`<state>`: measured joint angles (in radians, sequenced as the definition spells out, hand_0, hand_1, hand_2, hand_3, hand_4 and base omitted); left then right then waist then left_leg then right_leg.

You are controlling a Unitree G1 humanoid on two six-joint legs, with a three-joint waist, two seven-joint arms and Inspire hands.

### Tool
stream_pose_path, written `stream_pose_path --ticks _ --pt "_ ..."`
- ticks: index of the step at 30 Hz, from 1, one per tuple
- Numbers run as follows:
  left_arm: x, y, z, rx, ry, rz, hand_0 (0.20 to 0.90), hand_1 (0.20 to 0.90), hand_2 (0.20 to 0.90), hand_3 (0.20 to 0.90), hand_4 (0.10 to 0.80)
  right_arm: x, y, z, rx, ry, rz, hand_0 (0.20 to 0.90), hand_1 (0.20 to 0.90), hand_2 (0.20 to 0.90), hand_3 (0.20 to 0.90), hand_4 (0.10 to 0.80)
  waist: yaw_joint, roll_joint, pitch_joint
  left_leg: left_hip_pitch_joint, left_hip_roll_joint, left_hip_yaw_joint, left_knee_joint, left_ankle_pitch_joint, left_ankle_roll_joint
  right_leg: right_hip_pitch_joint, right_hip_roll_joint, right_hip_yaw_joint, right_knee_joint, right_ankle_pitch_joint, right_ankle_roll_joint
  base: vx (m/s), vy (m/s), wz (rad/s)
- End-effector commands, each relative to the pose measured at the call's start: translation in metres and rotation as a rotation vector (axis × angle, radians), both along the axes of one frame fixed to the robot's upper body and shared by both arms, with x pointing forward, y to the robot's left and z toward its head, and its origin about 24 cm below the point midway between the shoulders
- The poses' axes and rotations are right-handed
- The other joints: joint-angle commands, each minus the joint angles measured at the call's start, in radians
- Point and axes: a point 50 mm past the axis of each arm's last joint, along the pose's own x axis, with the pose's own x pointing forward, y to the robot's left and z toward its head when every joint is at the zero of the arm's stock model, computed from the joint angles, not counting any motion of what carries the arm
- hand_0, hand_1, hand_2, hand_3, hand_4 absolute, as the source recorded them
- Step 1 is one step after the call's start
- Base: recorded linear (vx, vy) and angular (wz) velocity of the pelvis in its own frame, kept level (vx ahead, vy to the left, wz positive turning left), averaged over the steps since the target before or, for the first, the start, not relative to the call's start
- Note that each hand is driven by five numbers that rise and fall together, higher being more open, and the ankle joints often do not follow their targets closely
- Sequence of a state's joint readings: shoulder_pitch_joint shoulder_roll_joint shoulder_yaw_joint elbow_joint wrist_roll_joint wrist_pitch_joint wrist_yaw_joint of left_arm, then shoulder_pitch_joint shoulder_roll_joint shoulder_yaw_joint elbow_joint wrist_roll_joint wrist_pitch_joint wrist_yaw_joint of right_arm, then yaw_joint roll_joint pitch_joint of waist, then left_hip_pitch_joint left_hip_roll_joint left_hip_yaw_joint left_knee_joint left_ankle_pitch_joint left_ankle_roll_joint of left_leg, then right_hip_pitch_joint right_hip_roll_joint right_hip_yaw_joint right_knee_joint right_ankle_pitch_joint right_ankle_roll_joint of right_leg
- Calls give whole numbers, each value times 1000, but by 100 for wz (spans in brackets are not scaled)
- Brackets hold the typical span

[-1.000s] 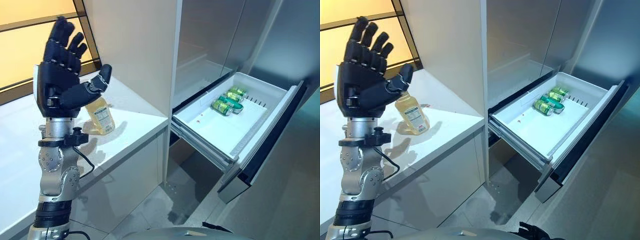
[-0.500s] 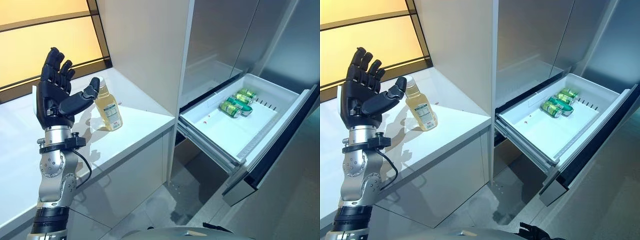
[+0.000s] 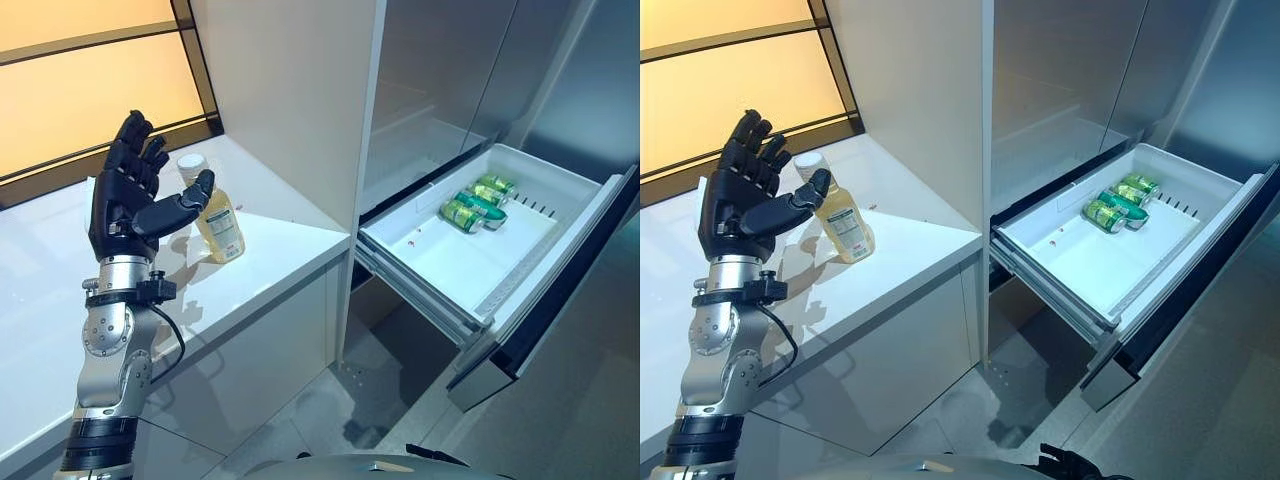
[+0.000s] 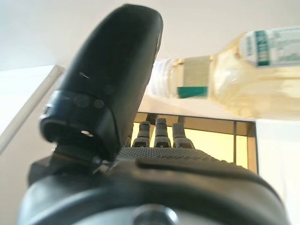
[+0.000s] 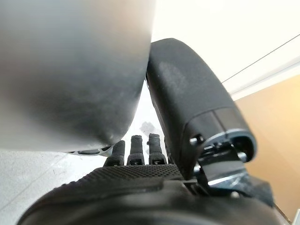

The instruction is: Put drinks into fridge and close the fridge

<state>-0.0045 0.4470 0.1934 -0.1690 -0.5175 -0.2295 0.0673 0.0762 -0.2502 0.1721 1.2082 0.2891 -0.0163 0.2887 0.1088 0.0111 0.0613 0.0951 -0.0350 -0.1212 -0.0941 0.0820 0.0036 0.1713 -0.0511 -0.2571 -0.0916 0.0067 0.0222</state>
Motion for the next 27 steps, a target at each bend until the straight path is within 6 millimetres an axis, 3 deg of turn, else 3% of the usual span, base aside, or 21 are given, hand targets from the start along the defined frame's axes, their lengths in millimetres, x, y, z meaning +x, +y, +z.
stream_pose_path --ticks 1,27 --pt "0 8 34 115 -137 8 900 900 900 900 800 15 15 0 40 -24 60 900 900 900 900 800 11 -1 -14 53 11 100 7 -92 -5 5 -6 20 35 -29 14 0 0 0" --pt "20 20 15 178 18 77 900 900 900 900 800 13 9 1 34 -12 87 900 900 900 900 800 -37 1 -20 72 8 151 7 -104 5 3 -4 61 27 -16 28 5 6 -5"
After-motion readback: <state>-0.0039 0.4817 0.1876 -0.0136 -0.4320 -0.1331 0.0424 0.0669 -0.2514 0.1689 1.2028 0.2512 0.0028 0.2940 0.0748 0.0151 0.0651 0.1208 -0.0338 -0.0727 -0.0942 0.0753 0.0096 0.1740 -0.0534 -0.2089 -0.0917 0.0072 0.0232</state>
